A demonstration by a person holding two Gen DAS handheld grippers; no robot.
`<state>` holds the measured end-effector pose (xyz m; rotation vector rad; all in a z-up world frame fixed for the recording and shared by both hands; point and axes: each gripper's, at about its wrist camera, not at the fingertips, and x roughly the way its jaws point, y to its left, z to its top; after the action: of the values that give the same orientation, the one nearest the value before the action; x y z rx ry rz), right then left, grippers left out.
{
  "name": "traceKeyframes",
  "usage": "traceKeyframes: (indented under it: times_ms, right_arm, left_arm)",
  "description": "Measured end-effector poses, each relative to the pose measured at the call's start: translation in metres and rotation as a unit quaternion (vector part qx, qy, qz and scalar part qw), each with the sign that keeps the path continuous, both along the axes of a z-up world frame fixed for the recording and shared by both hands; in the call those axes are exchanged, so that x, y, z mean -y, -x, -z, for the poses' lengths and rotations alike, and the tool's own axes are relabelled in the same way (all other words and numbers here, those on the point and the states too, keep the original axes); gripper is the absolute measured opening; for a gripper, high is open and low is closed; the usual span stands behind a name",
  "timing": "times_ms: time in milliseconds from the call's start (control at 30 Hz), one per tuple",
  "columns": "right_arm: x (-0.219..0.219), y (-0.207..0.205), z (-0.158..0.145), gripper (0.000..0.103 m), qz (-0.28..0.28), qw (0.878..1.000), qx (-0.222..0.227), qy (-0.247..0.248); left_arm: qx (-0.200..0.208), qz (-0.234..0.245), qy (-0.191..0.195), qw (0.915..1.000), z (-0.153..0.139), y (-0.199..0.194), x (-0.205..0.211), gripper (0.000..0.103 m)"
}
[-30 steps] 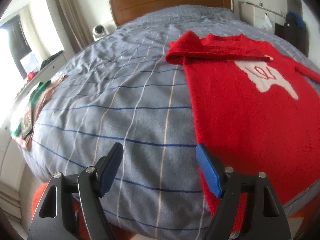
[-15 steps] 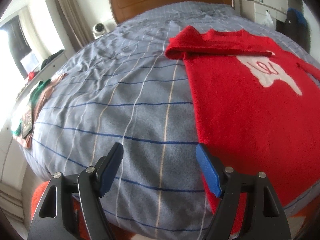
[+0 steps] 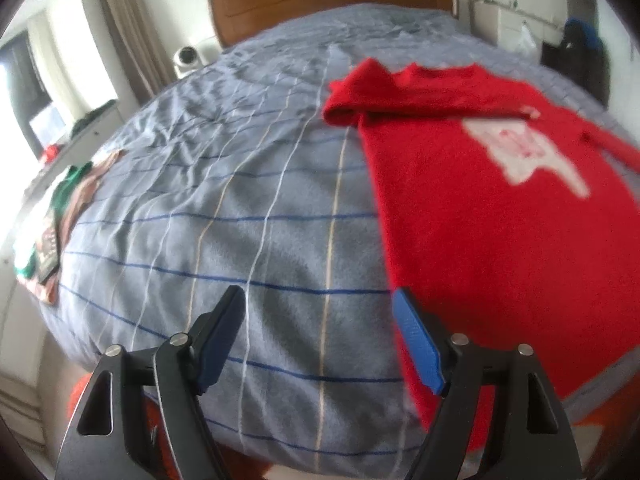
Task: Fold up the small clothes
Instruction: 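Pull the sweater sleeve straight across the bed with the right tool, then release, then grasp the other sleeve cuff with the left tool and pull it outward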
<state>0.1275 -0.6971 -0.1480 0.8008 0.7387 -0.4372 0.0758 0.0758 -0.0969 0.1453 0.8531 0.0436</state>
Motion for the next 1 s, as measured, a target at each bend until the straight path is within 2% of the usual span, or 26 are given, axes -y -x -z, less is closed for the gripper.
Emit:
traceKeyframes:
  times_ms: [100, 133, 200, 233, 300, 333, 433, 500, 567, 667, 767, 833, 867, 900, 933, 967, 1000]
  right_arm:
    - [-0.007, 0.031, -0.008, 0.026, 0.010, 1.000, 0.023, 0.005]
    - [-0.016, 0.044, -0.015, 0.031, 0.011, 0.999, 0.024, 0.029]
    - [-0.032, 0.069, -0.026, 0.040, 0.018, 0.996, 0.016, 0.084]
    - [-0.041, 0.079, -0.032, 0.047, 0.022, 0.994, 0.015, 0.106]
    - [-0.057, 0.095, -0.041, 0.050, 0.015, 0.991, 0.023, 0.132]
    - [-0.071, 0.103, -0.046, 0.050, -0.001, 0.990, 0.033, 0.138]
    - [-0.109, 0.110, -0.054, 0.051, -0.040, 0.988, 0.065, 0.138]
    - [-0.138, 0.109, -0.053, 0.055, -0.069, 0.985, 0.086, 0.131]
    - [-0.170, 0.104, -0.047, 0.055, -0.099, 0.982, 0.102, 0.127]
    - [-0.211, 0.093, -0.035, 0.055, -0.142, 0.975, 0.112, 0.131]
    - [-0.236, 0.081, -0.022, 0.055, -0.190, 0.967, 0.093, 0.142]
    - [-0.242, 0.079, -0.020, 0.055, -0.206, 0.962, 0.091, 0.152]
    - [-0.243, 0.078, -0.019, 0.055, -0.209, 0.962, 0.090, 0.152]
    - [-0.244, 0.077, -0.017, 0.055, -0.211, 0.962, 0.088, 0.150]
    - [-0.243, 0.074, -0.013, 0.055, -0.213, 0.963, 0.083, 0.144]
    - [-0.243, 0.073, -0.010, 0.055, -0.214, 0.963, 0.079, 0.141]
    - [-0.243, 0.071, -0.008, 0.055, -0.214, 0.964, 0.076, 0.136]
  left_arm:
    - [0.021, 0.046, 0.033, 0.9982, -0.035, -0.003, 0.001, 0.088]
    - [0.029, 0.060, 0.031, 0.9973, -0.044, -0.006, 0.004, 0.090]
    - [0.052, 0.105, 0.017, 0.9930, -0.075, -0.023, 0.020, 0.099]
    - [0.059, 0.120, 0.012, 0.9909, -0.083, -0.031, 0.027, 0.101]
    - [0.062, 0.166, -0.002, 0.9841, -0.098, -0.056, 0.052, 0.102]
    - [0.046, 0.203, -0.011, 0.9781, -0.099, -0.077, 0.072, 0.102]
    - [0.002, 0.265, -0.052, 0.9628, -0.076, -0.120, 0.119, 0.102]
    - [-0.026, 0.283, -0.092, 0.9544, -0.048, -0.150, 0.150, 0.102]
    - [-0.033, 0.291, -0.138, 0.9462, -0.021, -0.171, 0.179, 0.098]
    - [-0.057, 0.291, -0.146, 0.9436, 0.002, -0.190, 0.197, 0.093]
    - [-0.070, 0.287, -0.139, 0.9452, 0.015, -0.207, 0.208, 0.093]
    - [-0.065, 0.285, -0.134, 0.9470, 0.018, -0.212, 0.212, 0.088]
    - [-0.062, 0.283, -0.125, 0.9490, 0.018, -0.217, 0.214, 0.079]
    - [-0.061, 0.281, -0.119, 0.9503, 0.017, -0.219, 0.216, 0.066]
    - [-0.059, 0.277, -0.107, 0.9531, 0.016, -0.223, 0.217, 0.060]
    - [-0.059, 0.274, -0.100, 0.9546, 0.015, -0.226, 0.219, 0.046]
    - [-0.062, 0.271, -0.092, 0.9561, 0.016, -0.229, 0.221, 0.026]
